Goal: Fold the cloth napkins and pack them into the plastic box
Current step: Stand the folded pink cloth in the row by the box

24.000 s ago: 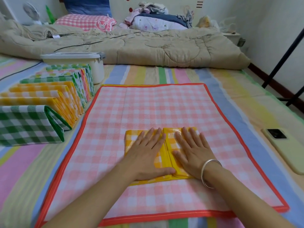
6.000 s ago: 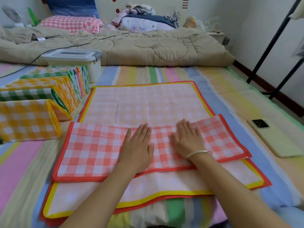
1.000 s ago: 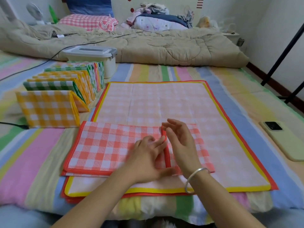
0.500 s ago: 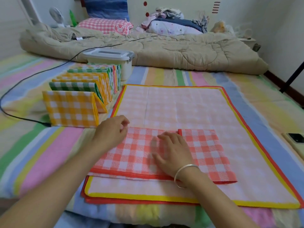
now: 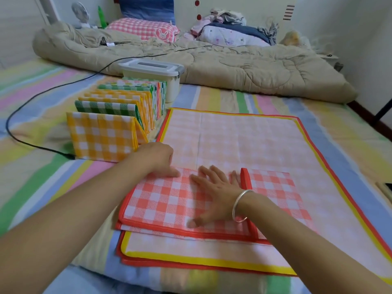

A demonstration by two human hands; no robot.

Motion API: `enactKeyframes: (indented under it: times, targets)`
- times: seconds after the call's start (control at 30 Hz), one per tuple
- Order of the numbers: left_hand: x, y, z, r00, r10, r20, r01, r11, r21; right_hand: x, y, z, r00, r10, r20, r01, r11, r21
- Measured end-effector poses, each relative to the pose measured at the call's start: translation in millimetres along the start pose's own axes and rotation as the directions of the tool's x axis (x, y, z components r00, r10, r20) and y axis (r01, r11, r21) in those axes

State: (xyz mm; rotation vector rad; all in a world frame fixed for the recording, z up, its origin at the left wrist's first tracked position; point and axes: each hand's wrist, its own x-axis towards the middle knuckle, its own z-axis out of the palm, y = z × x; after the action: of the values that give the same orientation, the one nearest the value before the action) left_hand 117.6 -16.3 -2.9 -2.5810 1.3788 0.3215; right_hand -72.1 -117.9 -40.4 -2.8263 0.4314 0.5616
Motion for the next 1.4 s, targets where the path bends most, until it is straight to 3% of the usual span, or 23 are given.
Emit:
enactKeyframes:
  times: [0.1,0.2,0.3,0.37,0.43,0.47,0.57,0.67,1.0,1.17,1.23,1.3,1.4]
  targets:
    - [-9.8,-1.6,-2.7,0.994,-0.092,0.062,0.073,0.964,0.256,1.0,0.5,3.1,1.0,0.002,0.026,-0.002,1.0,-0.028]
    - [-18.0,-9.0,-3.5,0.997,-0.079,-0.011,0.08,0.974,0.213,1.1,1.0,4.3,0.999,-0.003,0.043,0.005,0.999,-0.04]
    - [-25.8,-14.0,-7.8,0.975,-0.043,-0.22,0.017,0.993,-0.12,1.6,1.0,4.8,0.999,-0.002,0.052,0.004,0.999,-0.039]
    - [-34.3,-15.7,-12.7,0.963,-0.064,-0.261,-0.065,0.886,-0.459,2.2,1.0,5.2,0.999,0.001,0.054,0.001,1.0,-0.028]
    - [-45.7,-22.1,-16.7,0.988,-0.08,-0.129,-0.036,0.699,-0.714,1.9,1.2,5.3,0.998,-0.002,0.064,0.004,1.0,-0.023]
    - [-52.5,-27.2,-17.5,0.999,-0.054,-0.005,0.033,0.672,-0.74,1.7,1.2,5.1,0.998,-0.003,0.068,0.004,1.0,-0.017]
    - [-69.0,-47.5,-4.9,0.943,0.021,0.331,0.179,0.81,-0.559,1.9,-0.3,2.5,0.998,0.005,0.06,-0.007,0.999,0.031]
    - [-75.7,-63.1,15.1,0.912,-0.004,0.411,0.229,0.835,-0.501,3.9,-5.4,1.9,0.998,0.038,0.041,-0.04,0.998,0.054]
    - [-83.7,-55.0,21.5,0.951,0.005,0.31,0.233,0.648,-0.725,6.6,-10.3,6.4,0.996,0.048,0.073,-0.049,0.999,0.01]
    - [-89.9,-19.2,2.2,0.981,0.04,0.19,0.145,0.501,-0.853,5.1,-13.0,7.9,0.997,0.063,0.045,-0.063,0.998,-0.003]
    - [-89.5,4.9,-5.5,0.992,0.047,0.119,0.084,0.457,-0.886,-1.7,-15.9,4.0,0.999,0.049,0.02,-0.05,0.997,0.057]
    - [-84.4,26.9,-11.2,0.998,0.048,0.049,0.019,0.49,-0.871,-13.4,-17.3,-9.9,0.997,0.025,-0.074,-0.004,0.963,0.27]
    - [-73.3,57.9,-19.1,0.997,0.077,0.028,-0.019,0.549,-0.836,-37.3,-8.2,-44.6,0.923,0.123,-0.366,0.158,0.744,0.65]
